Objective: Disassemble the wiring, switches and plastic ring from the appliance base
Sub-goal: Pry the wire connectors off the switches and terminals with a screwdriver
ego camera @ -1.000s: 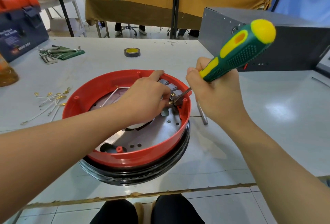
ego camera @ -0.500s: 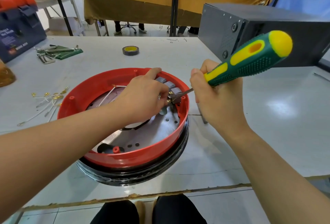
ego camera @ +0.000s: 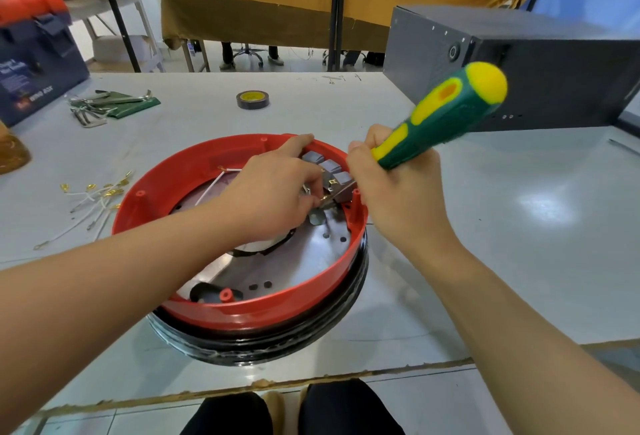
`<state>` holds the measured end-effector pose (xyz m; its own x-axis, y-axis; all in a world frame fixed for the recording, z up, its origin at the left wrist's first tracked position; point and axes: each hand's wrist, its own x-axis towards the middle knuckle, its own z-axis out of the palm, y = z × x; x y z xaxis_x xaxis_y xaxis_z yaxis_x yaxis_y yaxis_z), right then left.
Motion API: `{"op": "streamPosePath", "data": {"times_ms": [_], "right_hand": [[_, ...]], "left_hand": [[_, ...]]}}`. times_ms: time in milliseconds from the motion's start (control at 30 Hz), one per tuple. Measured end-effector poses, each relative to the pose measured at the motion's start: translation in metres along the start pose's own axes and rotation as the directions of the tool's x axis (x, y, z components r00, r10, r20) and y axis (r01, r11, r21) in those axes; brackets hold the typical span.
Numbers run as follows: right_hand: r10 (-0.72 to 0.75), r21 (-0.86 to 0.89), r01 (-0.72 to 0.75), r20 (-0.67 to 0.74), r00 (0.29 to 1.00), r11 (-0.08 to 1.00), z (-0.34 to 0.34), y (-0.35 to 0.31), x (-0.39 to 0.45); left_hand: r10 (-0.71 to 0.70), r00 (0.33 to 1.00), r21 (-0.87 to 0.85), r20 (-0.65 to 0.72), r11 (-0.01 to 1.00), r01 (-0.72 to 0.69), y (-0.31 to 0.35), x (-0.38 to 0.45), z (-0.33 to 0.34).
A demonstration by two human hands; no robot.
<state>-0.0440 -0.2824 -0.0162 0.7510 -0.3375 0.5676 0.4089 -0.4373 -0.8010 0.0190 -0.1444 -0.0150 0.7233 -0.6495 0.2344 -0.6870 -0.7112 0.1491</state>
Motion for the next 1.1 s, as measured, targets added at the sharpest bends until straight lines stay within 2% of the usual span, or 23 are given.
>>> {"op": "streamPosePath", "data": {"times_ms": [100,267,400,500,600,667,800,967,1100], "right_hand": [[-0.009,-0.009,0.009,-0.005,1.0,1.0,-0.002,-0.004,0.005],[-0.025,0.012,0.027,-0.11,0.994,1.0,-0.022,-0.004,0.006],[-0.102,-0.099,0.096,-0.051,0.994,0.99,-0.029,-0.003,-0.002],[-0.105,-0.091,0.102,-0.024,0.994,0.991,-0.032,-0.002,-0.003],[-0.1,-0.096,0.102,0.03,0.995,0.99,-0.032,-0.002,-0.001],[-0.11,-0.114,0.116,0.059,0.992,0.987,-0.032,-0.002,0.001],[-0.101,-0.096,0.114,0.131,0.986,0.989,-0.035,-0.002,0.009],[-0.106,-0.039,0.117,0.218,0.97,0.992,-0.04,0.001,0.017],[-0.082,-0.036,0.092,0.222,0.972,0.995,-0.045,0.008,0.02]], "left_hand": [[-0.008,1.0,-0.017,0.004,1.0,0.008,0.0,0.001,0.0],[-0.015,1.0,-0.02,-0.006,1.0,0.015,0.002,0.001,-0.001],[-0.005,0.999,-0.003,0.034,1.0,0.006,0.001,0.002,-0.004],[0.035,0.989,0.033,0.143,0.999,-0.04,-0.003,0.003,-0.011],[0.065,0.968,-0.024,0.241,0.998,-0.062,-0.011,0.004,-0.023],[0.066,0.968,-0.085,0.242,0.995,-0.047,-0.015,0.005,-0.029],[0.079,0.984,-0.018,0.163,0.997,-0.077,-0.019,0.012,-0.027],[0.094,0.97,-0.004,0.225,0.995,-0.096,-0.022,0.014,-0.015],[0.109,0.973,-0.012,0.204,0.994,-0.109,-0.025,0.012,-0.01]]}}
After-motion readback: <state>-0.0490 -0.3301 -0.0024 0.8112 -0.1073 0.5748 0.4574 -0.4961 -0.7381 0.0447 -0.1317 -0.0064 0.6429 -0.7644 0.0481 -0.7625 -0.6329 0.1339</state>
